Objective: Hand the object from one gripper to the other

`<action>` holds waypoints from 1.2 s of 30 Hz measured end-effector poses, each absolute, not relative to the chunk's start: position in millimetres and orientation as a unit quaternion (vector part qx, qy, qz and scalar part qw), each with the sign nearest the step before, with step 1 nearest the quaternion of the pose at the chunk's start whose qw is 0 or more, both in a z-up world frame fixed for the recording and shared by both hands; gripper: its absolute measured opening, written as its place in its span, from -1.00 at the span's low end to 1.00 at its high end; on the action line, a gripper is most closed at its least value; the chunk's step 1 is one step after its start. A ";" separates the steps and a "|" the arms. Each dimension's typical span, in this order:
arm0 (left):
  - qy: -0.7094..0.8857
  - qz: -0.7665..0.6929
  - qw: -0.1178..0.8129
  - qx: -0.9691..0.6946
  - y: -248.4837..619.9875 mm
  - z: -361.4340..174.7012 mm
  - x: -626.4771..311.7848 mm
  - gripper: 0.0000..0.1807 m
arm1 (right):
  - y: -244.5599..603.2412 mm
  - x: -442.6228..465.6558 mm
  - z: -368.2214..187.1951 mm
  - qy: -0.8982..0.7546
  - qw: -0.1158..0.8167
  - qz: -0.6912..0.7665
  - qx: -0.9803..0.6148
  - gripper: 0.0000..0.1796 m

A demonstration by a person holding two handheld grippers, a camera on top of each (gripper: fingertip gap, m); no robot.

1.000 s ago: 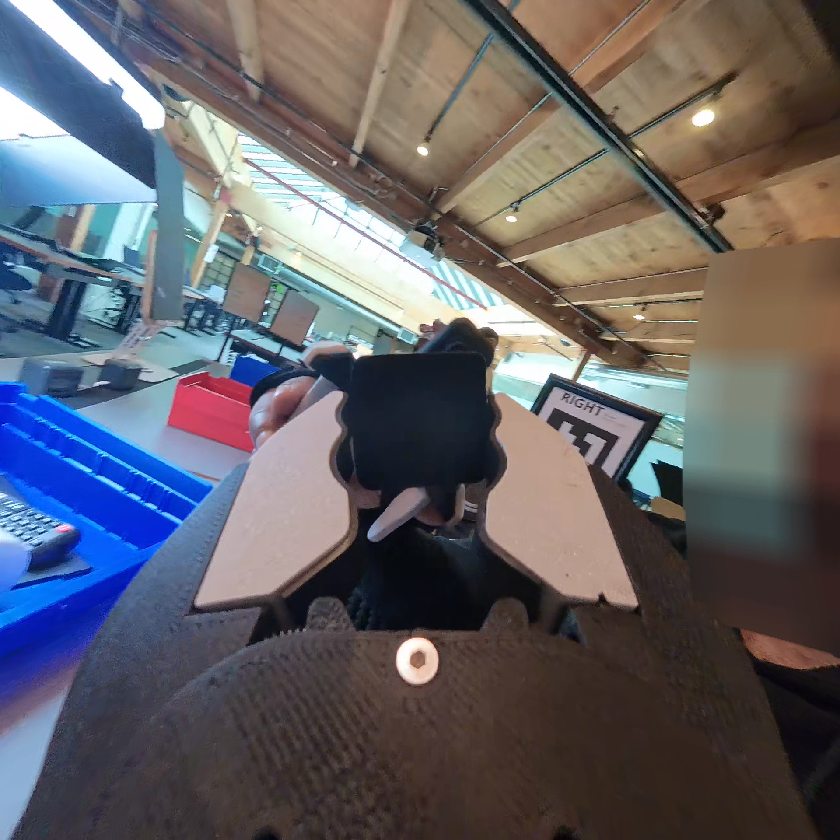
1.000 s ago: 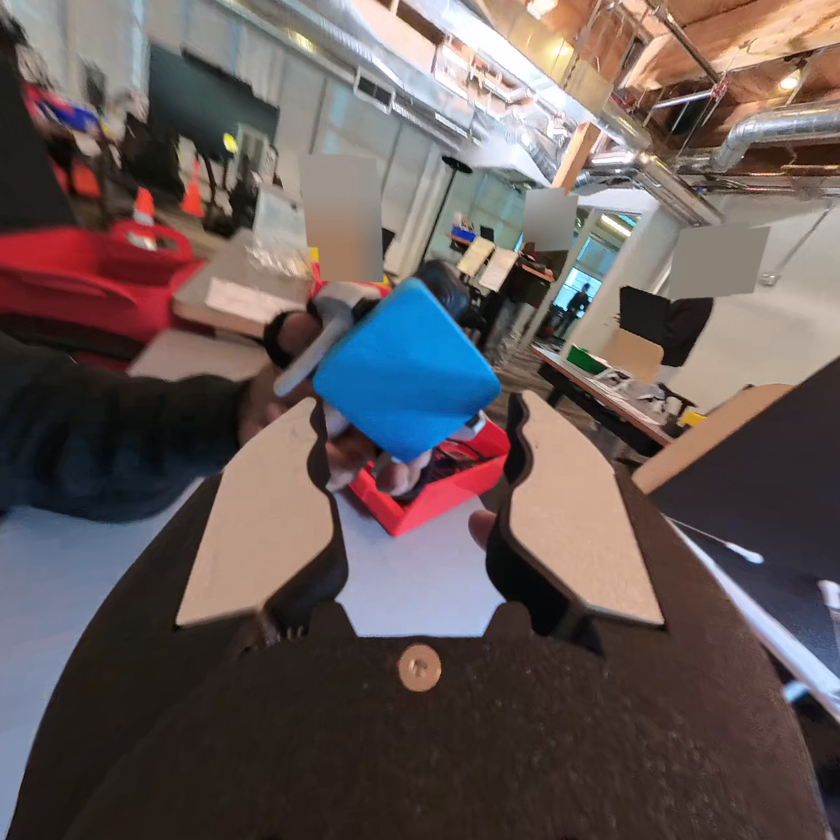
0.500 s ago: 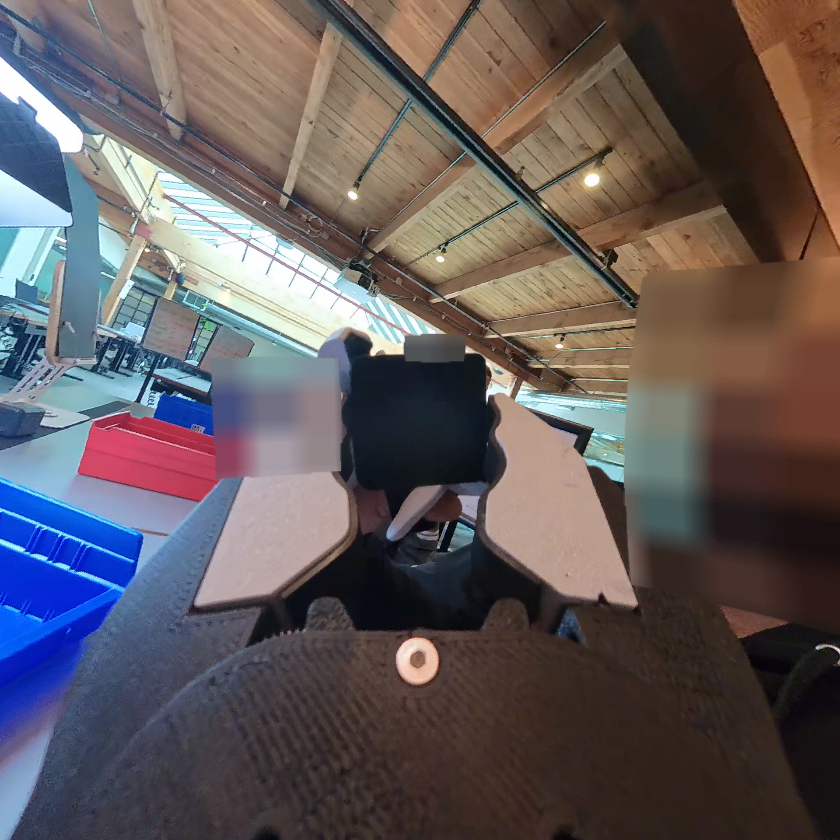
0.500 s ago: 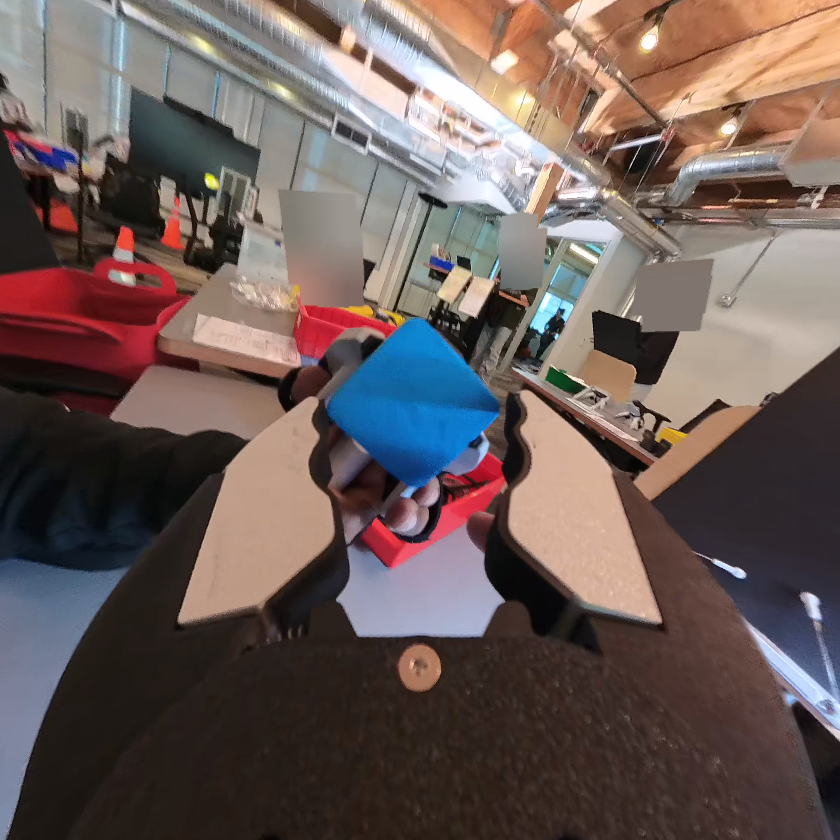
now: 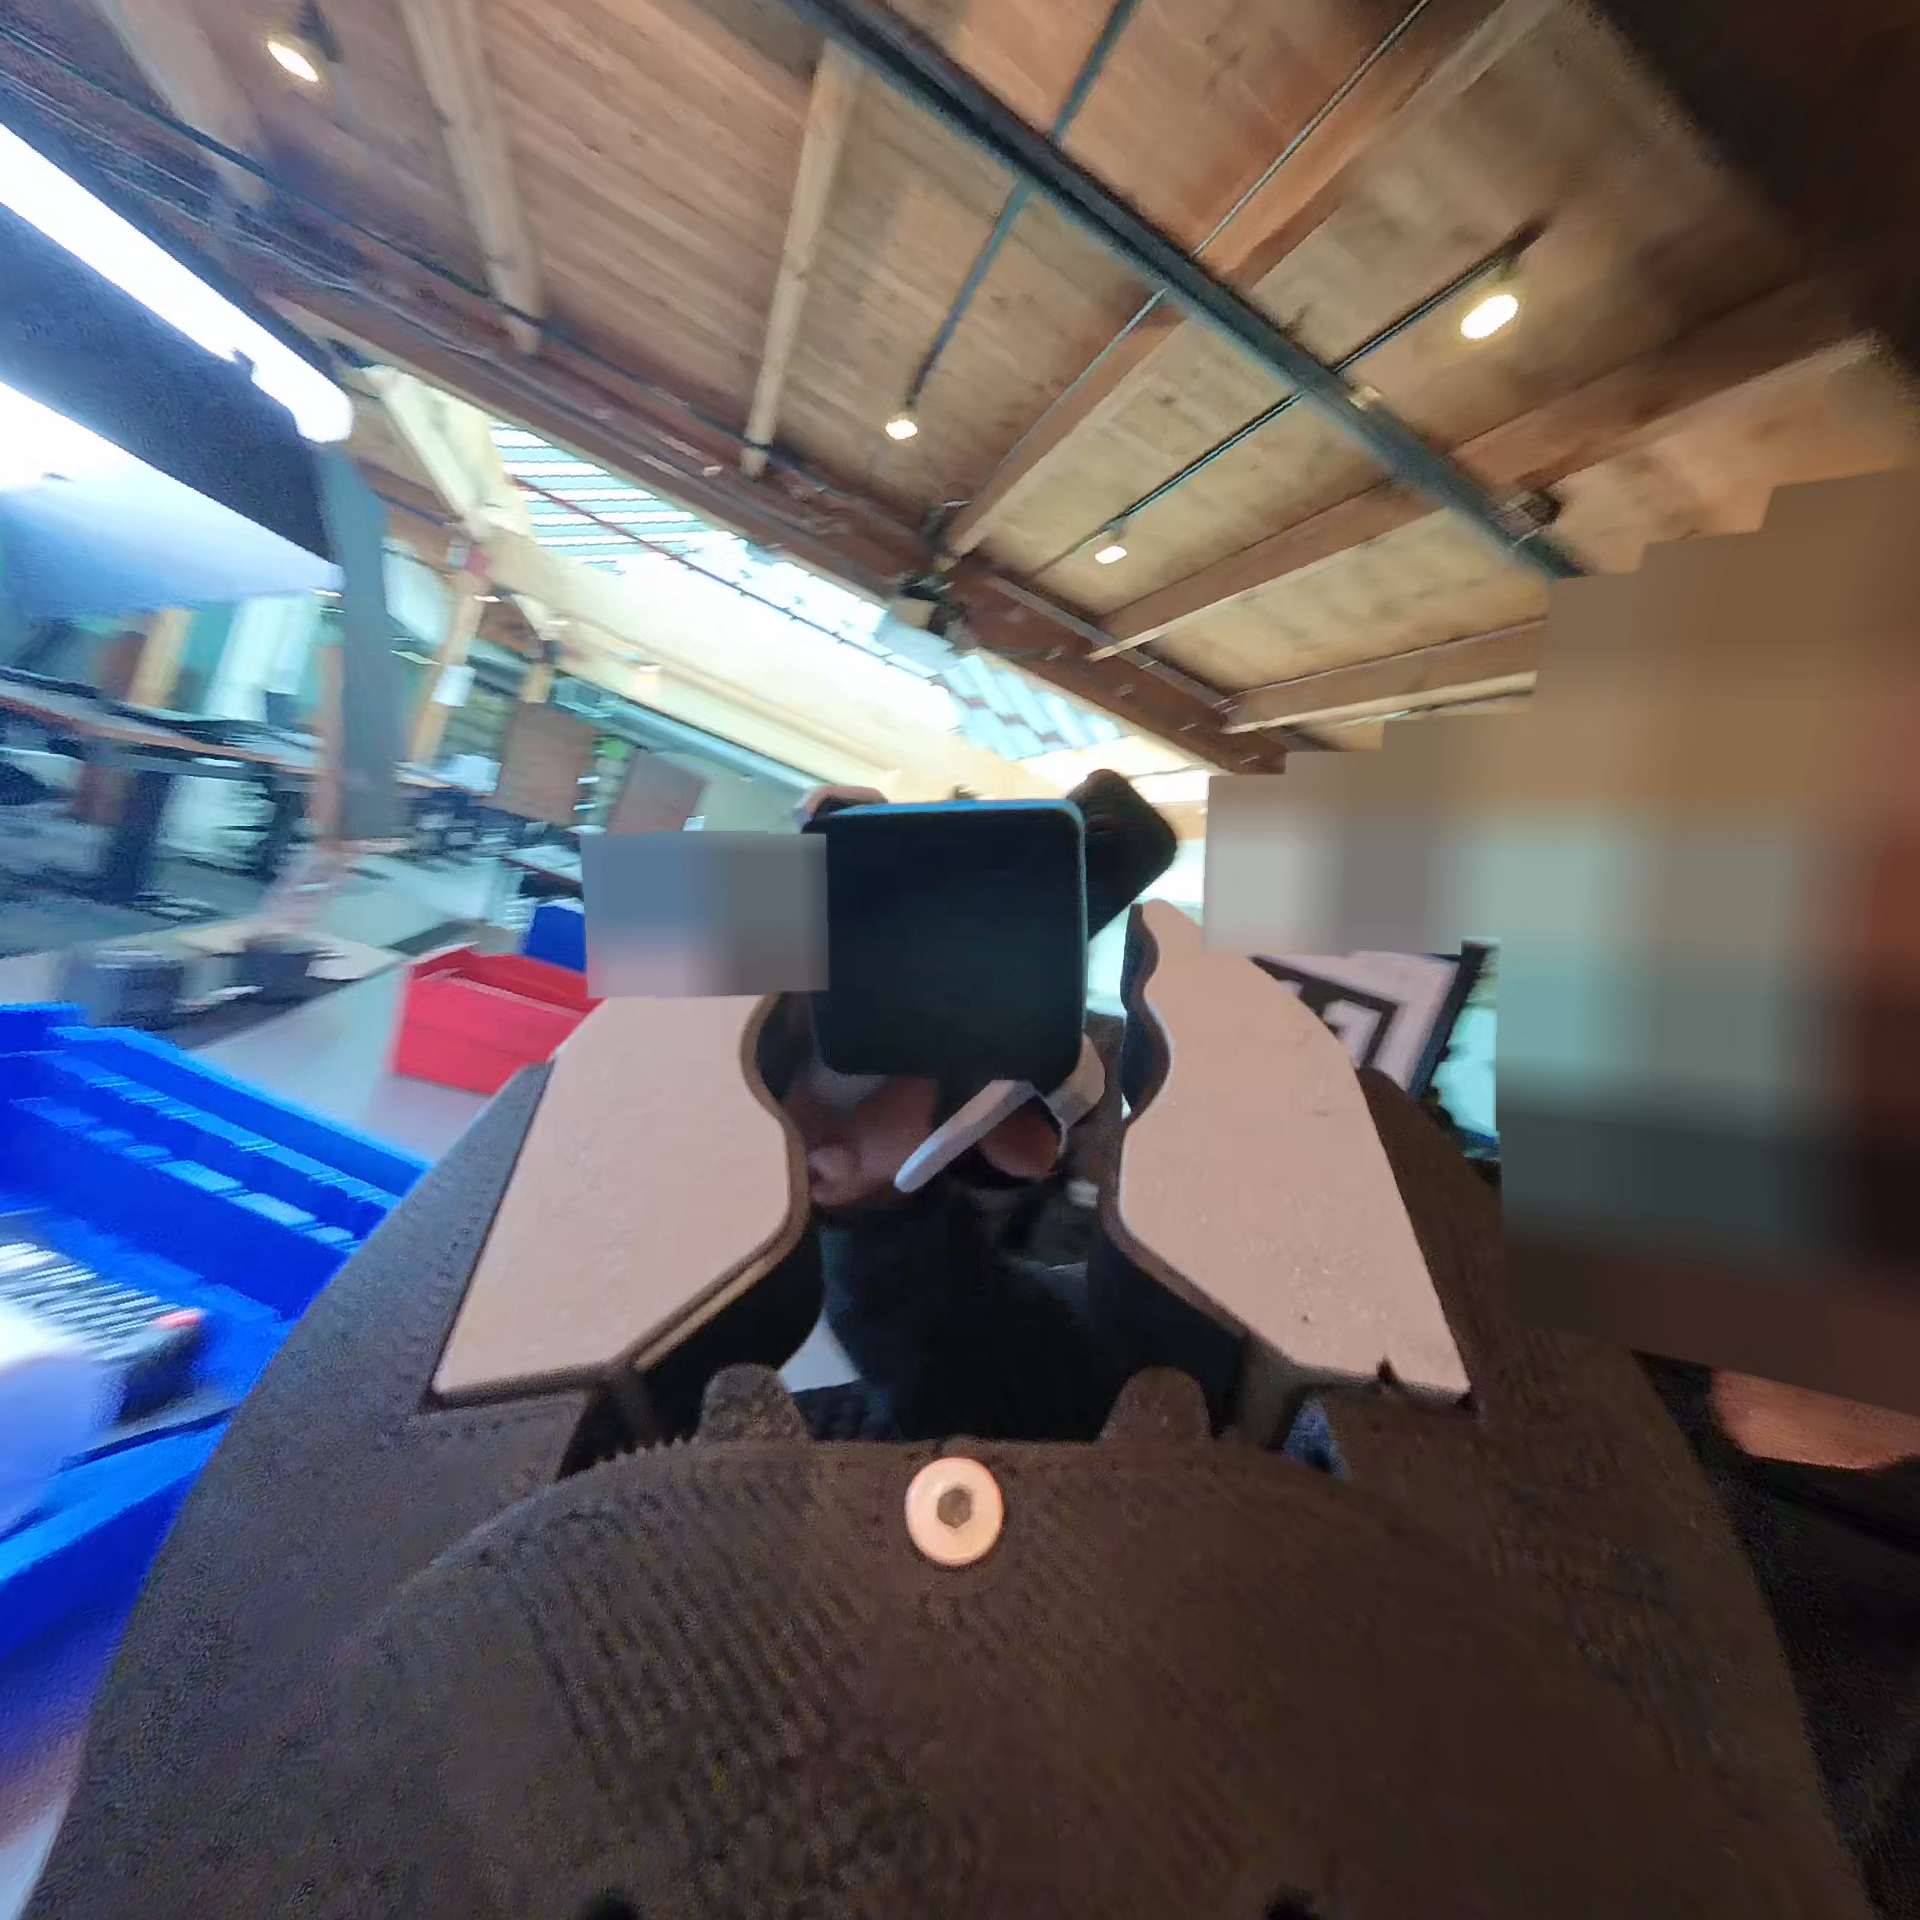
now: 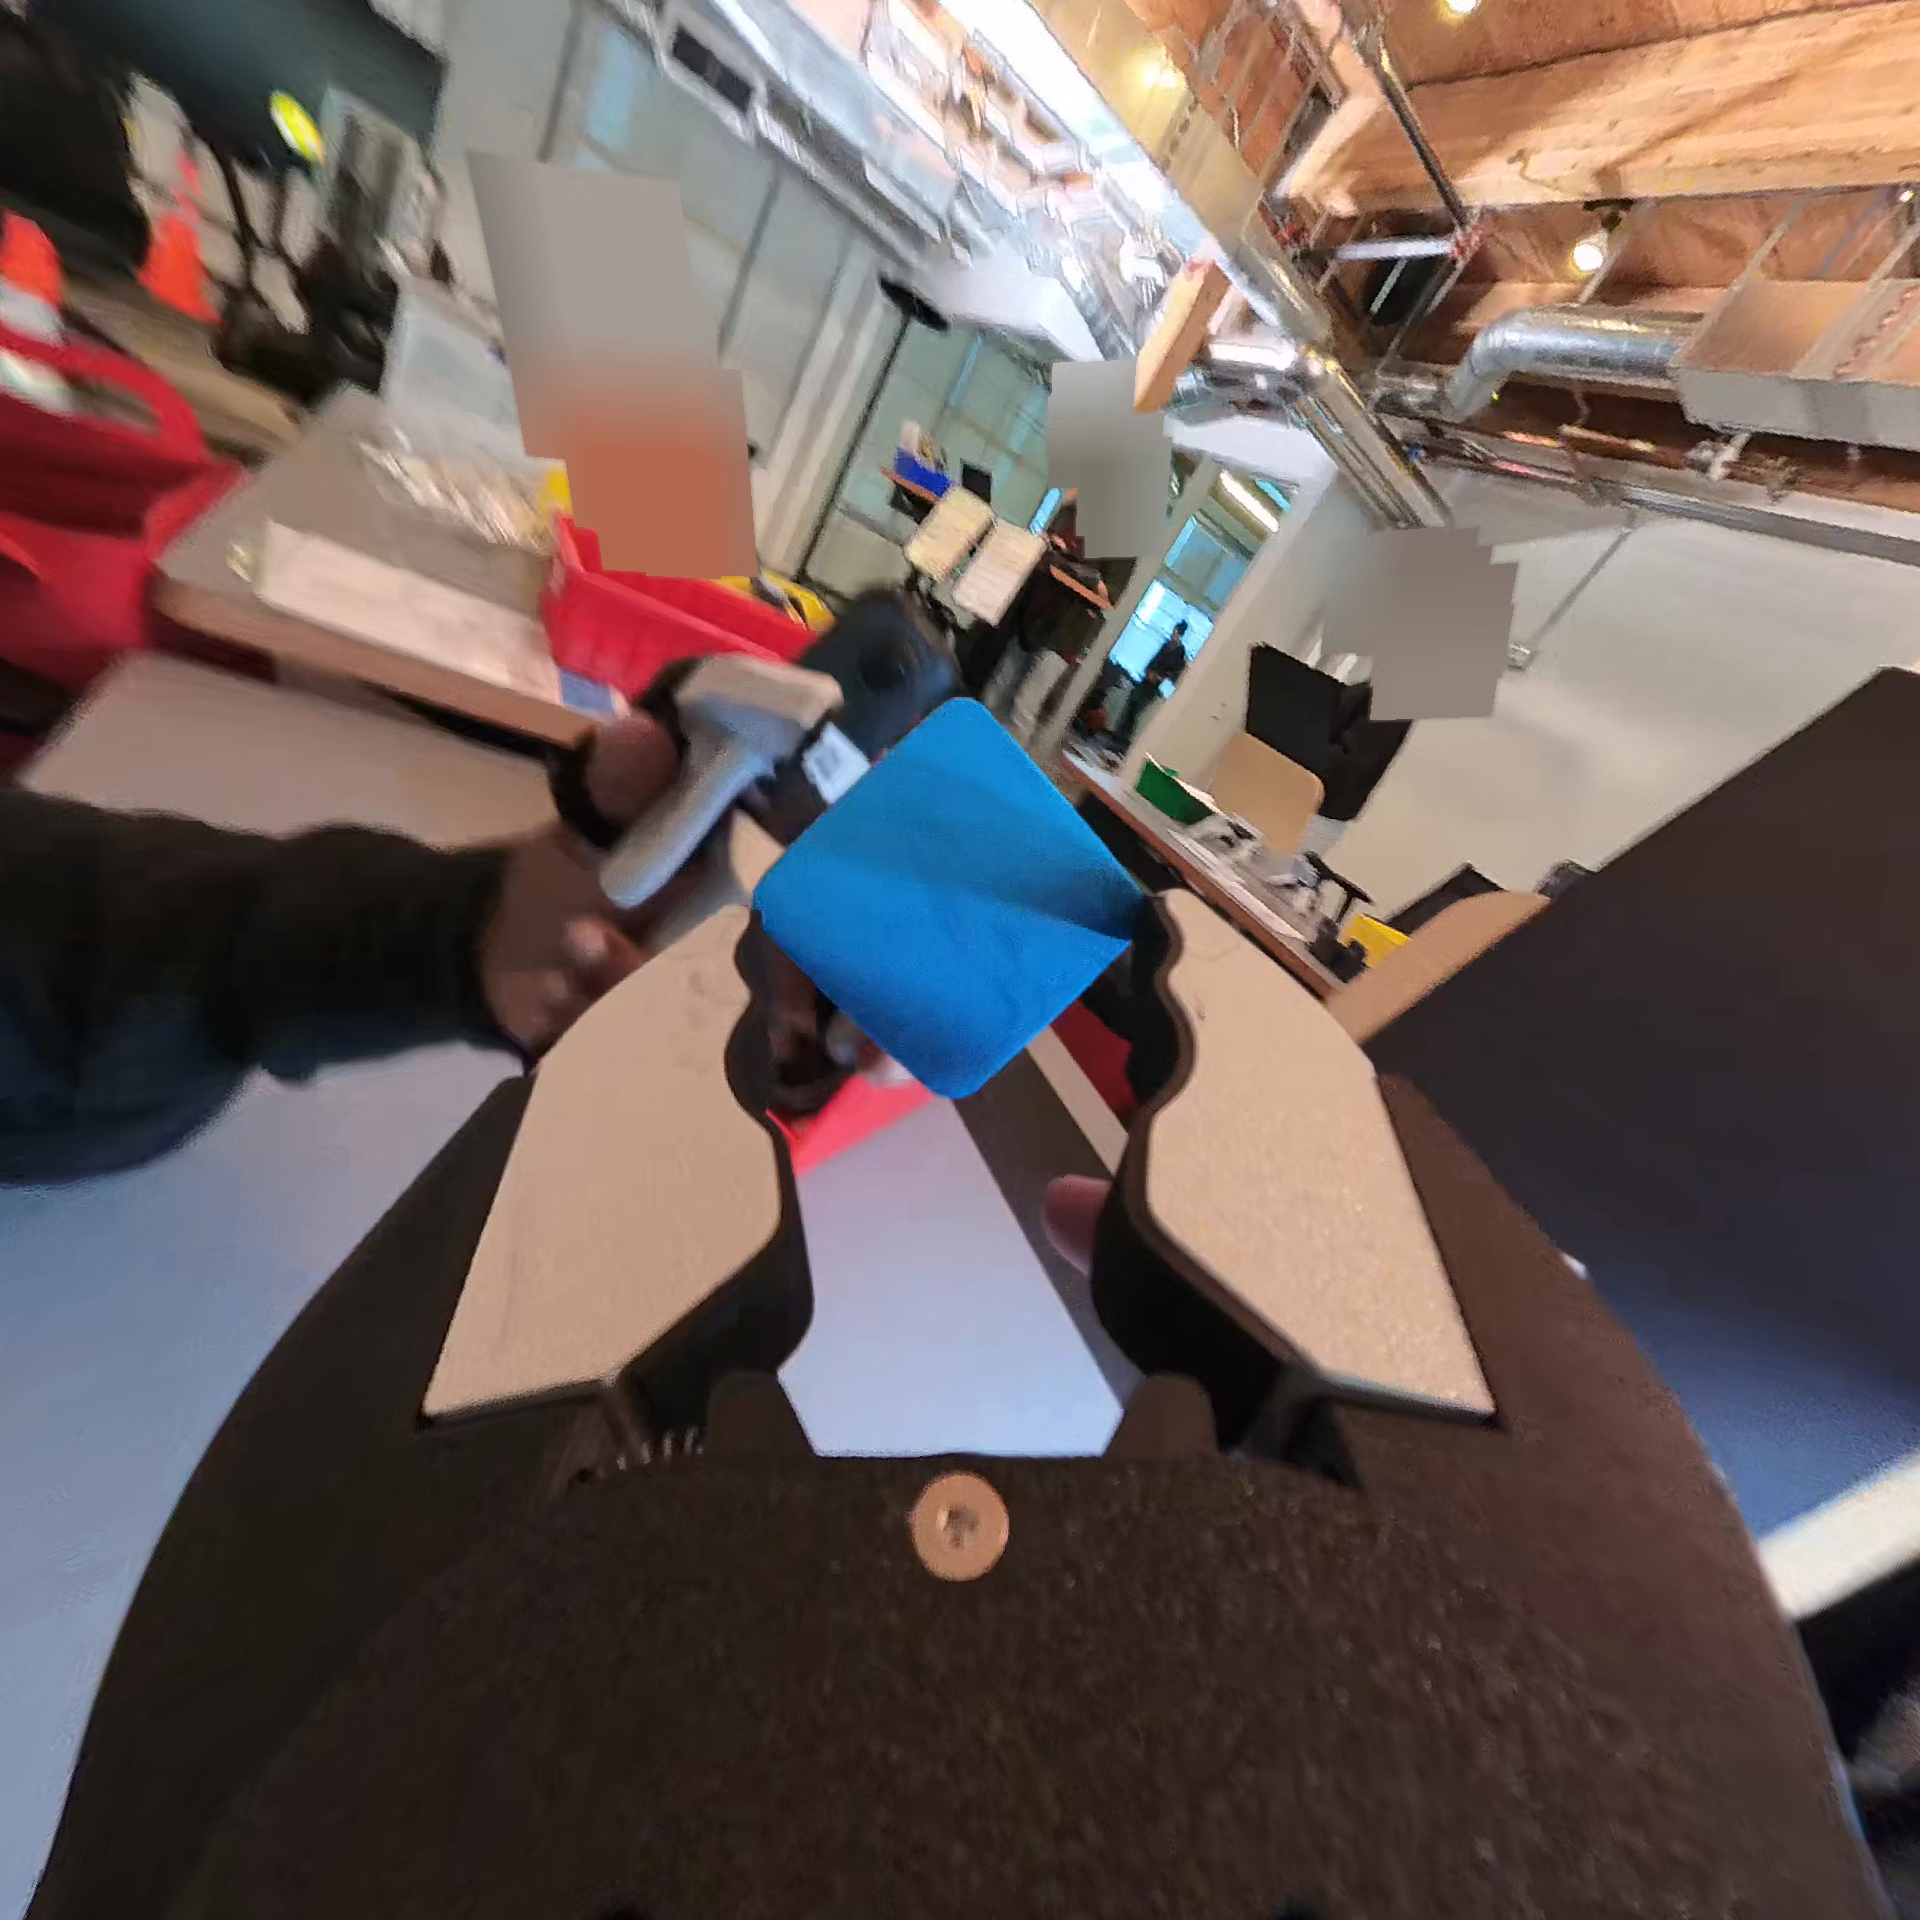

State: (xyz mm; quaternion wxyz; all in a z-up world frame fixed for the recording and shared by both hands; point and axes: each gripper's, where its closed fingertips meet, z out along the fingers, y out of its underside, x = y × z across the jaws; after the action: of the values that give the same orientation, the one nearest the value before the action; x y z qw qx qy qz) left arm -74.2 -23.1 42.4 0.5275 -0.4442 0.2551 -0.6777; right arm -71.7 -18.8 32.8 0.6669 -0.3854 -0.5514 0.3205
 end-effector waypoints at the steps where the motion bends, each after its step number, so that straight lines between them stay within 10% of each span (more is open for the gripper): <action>1: 0.257 -0.645 0.549 -0.465 -18.9 42.3 -77.9 -0.32 | -11.2 -68.2 30.3 -0.559 0.672 0.284 -0.394 -0.26; 18: 0.279 -0.402 0.613 -0.620 8.2 14.1 -79.8 -0.75 | 19.3 -73.9 2.6 -0.608 0.715 -0.024 -0.345 -0.25; 36: 0.136 -0.655 0.633 -0.388 -11.6 54.1 -87.9 -0.76 | 1.9 -73.7 43.8 -0.466 0.799 0.148 -0.351 -0.27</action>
State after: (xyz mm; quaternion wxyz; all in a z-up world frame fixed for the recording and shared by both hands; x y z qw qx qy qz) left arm -87.9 -11.6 54.1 0.6334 -0.3884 0.1364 -0.6552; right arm -73.7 1.9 43.8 0.7989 -0.3509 -0.4656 0.1477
